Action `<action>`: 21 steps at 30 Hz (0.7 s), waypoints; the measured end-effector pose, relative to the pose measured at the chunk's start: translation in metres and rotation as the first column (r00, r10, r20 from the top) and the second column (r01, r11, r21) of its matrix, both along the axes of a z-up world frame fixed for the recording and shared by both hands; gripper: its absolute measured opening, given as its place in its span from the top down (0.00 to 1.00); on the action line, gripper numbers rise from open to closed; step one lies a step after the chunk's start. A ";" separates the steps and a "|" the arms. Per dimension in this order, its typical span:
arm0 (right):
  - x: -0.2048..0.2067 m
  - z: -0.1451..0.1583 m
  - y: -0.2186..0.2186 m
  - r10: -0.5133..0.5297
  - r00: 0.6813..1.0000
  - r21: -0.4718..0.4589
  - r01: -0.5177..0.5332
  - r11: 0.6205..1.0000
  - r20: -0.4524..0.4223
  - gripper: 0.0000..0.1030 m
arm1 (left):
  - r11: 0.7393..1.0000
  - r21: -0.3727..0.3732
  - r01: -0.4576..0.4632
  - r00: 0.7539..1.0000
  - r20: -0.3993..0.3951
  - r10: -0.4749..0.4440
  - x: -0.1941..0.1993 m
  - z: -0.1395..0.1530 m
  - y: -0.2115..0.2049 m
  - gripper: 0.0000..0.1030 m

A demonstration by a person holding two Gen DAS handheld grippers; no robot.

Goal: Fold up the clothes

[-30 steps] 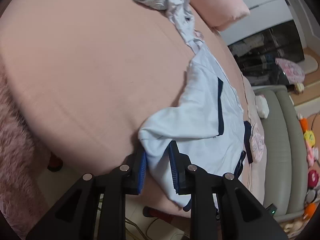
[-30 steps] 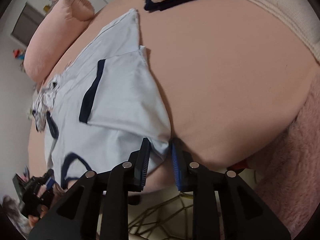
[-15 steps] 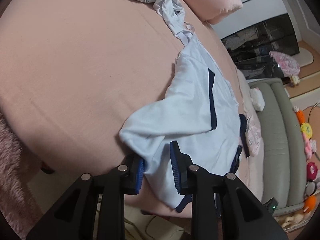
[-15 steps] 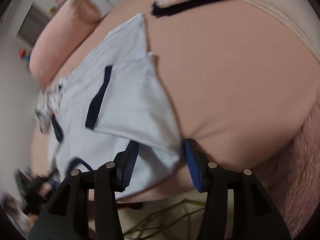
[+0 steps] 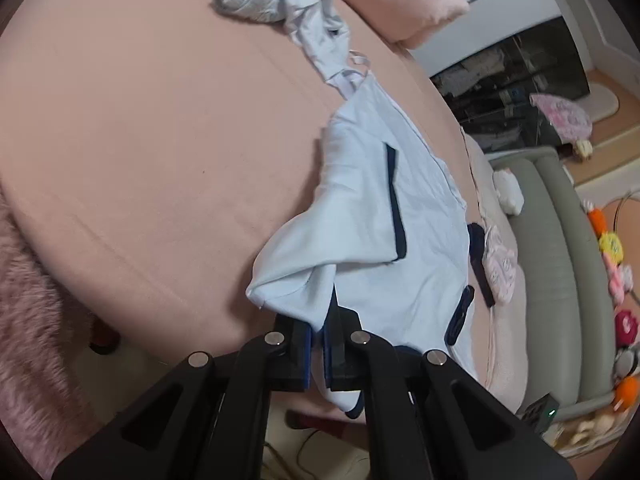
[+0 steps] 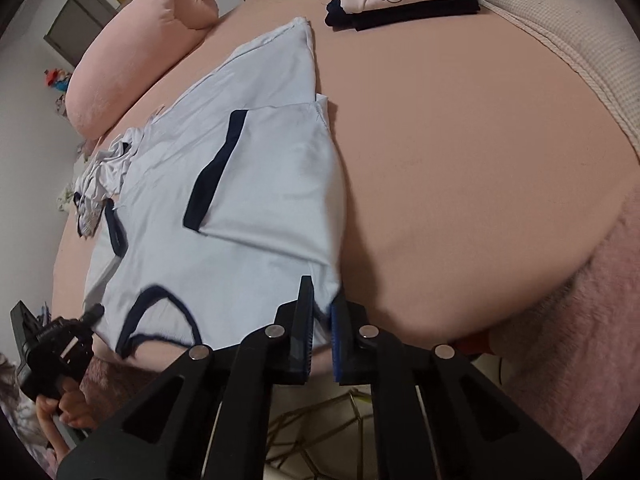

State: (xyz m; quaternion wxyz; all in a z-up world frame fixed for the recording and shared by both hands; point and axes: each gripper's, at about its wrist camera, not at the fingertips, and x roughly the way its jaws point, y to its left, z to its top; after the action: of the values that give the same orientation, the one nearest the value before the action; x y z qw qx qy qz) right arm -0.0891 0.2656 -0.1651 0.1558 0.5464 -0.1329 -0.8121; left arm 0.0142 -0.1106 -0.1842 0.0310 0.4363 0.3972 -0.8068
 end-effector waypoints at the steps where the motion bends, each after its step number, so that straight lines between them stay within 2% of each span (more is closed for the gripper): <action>1: 0.002 0.006 0.002 -0.001 1.000 -0.010 0.001 1.000 -0.005 0.95 | 0.999 -0.030 0.020 1.000 0.006 -0.020 0.000 0.005 0.004 0.96; 4: 0.007 0.021 0.003 0.013 1.000 -0.019 -0.013 1.000 -0.022 0.95 | 0.996 -0.064 0.057 0.998 0.032 -0.055 0.004 0.012 0.008 0.96; 8: 0.025 0.032 0.011 0.022 1.000 -0.028 -0.022 0.999 -0.016 0.95 | 0.996 -0.032 0.082 0.994 0.074 -0.080 0.018 0.012 0.002 0.96; 10: 0.028 0.030 0.006 0.018 1.000 -0.002 -0.018 1.000 0.011 0.95 | 0.991 -0.003 0.131 0.988 0.089 -0.130 0.021 0.011 0.000 0.96; 14: 0.033 0.034 0.013 0.038 0.998 -0.029 -0.037 0.999 0.048 0.95 | 0.980 -0.019 0.200 0.977 0.082 -0.198 0.015 0.024 0.002 0.96; 17: 0.019 0.042 0.018 0.031 0.998 -0.115 -0.025 0.993 0.051 0.94 | 0.968 -0.021 0.250 0.968 0.037 -0.250 -0.011 0.043 0.004 0.96; 18: 0.006 0.044 0.014 0.041 0.998 -0.159 -0.032 0.987 0.054 0.94 | 0.963 -0.028 0.267 0.963 0.023 -0.267 -0.025 0.049 0.005 0.96; 21: -0.035 0.054 0.002 0.075 0.996 -0.202 -0.067 0.977 0.036 0.94 | 0.948 -0.072 0.310 0.950 -0.006 -0.311 -0.078 0.062 0.009 0.96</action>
State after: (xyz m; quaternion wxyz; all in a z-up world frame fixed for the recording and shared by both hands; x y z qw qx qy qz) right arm -0.1246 0.2676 -0.1109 0.2361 0.5500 -0.1979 -0.7763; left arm -0.0638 -0.1021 -0.1222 -0.0845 0.4849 0.2955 -0.8188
